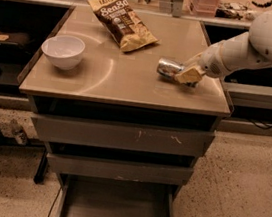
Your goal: Place redbull can into bottom drawer
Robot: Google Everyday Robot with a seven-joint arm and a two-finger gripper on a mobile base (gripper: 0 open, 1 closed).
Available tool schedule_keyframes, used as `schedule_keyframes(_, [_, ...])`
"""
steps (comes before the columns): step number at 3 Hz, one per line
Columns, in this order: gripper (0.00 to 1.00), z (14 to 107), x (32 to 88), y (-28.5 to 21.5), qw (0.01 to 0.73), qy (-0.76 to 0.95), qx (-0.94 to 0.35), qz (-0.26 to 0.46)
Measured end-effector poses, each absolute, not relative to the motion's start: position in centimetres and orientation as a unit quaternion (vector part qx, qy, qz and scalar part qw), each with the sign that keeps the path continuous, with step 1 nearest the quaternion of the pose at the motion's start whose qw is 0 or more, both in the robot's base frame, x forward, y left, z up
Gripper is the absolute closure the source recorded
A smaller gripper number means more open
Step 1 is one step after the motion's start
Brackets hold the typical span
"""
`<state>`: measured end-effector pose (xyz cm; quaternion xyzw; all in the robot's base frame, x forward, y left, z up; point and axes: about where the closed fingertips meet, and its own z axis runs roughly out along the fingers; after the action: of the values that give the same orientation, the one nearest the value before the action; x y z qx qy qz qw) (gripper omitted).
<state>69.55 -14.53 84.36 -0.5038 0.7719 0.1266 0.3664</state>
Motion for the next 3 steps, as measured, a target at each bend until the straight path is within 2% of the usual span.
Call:
schedule_keyframes(1, [1.00, 85.5, 65.6, -14.3, 0.379, 0.750, -0.527, 0.128])
schedule_keyframes(3, [1.00, 83.9, 53.0, -17.1, 0.392, 0.733, -0.548, 0.096])
